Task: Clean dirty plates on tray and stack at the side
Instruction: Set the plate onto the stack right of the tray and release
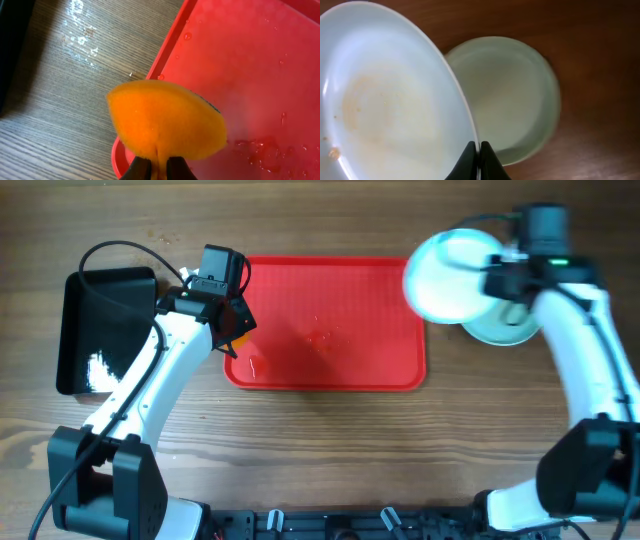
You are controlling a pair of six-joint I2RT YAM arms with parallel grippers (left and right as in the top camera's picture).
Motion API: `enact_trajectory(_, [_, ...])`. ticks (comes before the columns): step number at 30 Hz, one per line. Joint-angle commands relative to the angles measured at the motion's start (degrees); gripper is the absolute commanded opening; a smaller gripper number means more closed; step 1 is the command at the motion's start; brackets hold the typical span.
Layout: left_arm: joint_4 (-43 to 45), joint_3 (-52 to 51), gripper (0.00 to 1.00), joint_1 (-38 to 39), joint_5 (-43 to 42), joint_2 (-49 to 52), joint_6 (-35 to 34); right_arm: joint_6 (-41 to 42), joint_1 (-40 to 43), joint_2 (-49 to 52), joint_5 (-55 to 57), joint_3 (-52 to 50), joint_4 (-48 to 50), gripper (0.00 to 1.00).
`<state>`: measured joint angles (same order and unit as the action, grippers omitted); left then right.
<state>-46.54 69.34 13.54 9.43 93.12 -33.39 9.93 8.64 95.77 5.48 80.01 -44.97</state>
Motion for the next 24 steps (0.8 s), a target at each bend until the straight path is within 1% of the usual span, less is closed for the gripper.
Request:
enact_trajectory(1, [0.2,0.0,0.04,-0.2,-1.1,0.4,-0.5,5.8,10.9,-1.0,-13.9,-1.7,1.3,0.04])
enact_trajectory(3, [0.7,0.0,0.04,-0.2,-1.6,0.4,-0.5,7.6,14.8,-0.4,-13.9,-3.9,3.8,0.04])
enact_trajectory(6, [1.1,0.0,0.04,-0.2,-1.7,0.4,-0.5,8.3,17.7,0.5,-14.4,-7.2,7.4,0.04])
enact_trajectory(8, [1.1,0.0,0.04,-0.2,-1.7,0.4,-0.5,8.3,18.3,1.3,-14.6,-9.0,9.7,0.04])
enact_trajectory(12, [1.0,0.0,0.04,-0.2,-1.7,0.4,-0.5,9.9,17.9,3.3,-14.5,-9.2,10.8,0.04])
enact_trajectory(14, [1.1,0.0,0.04,-0.2,-1.7,0.4,-0.5,12.0,17.9,4.4,-14.5,-9.2,11.1,0.33])
enact_trajectory(15, [1.1,0.0,0.04,-0.2,-1.7,0.4,-0.5,12.5,17.9,4.7,-14.5,-9.2,11.1,0.54])
enact_trajectory(16, [1.1,0.0,0.04,-0.2,-1.7,0.4,-0.5,12.8,17.9,5.0,-14.9,-9.2,11.0,0.71])
enact_trajectory(17, [1.1,0.0,0.04,-0.2,-1.7,0.4,-0.5,12.7,17.9,5.2,-16.1,-9.2,10.9,0.82])
enact_trajectory(19, [1.4,0.0,0.04,-0.2,-1.7,0.4,-0.5,12.5,17.8,5.4,-21.6,-9.2,10.8,0.89])
enact_trajectory(22, [2.2,0.0,0.04,-0.2,-1.7,0.4,-0.5,12.5,16.9,5.4,-31.9,-9.2,10.6,0.91])
enact_trajectory(24, [2.9,0.0,0.04,-0.2,-1.7,0.4,-0.5,10.8,15.3,5.4,-38.9,-9.2,10.3,0.91])
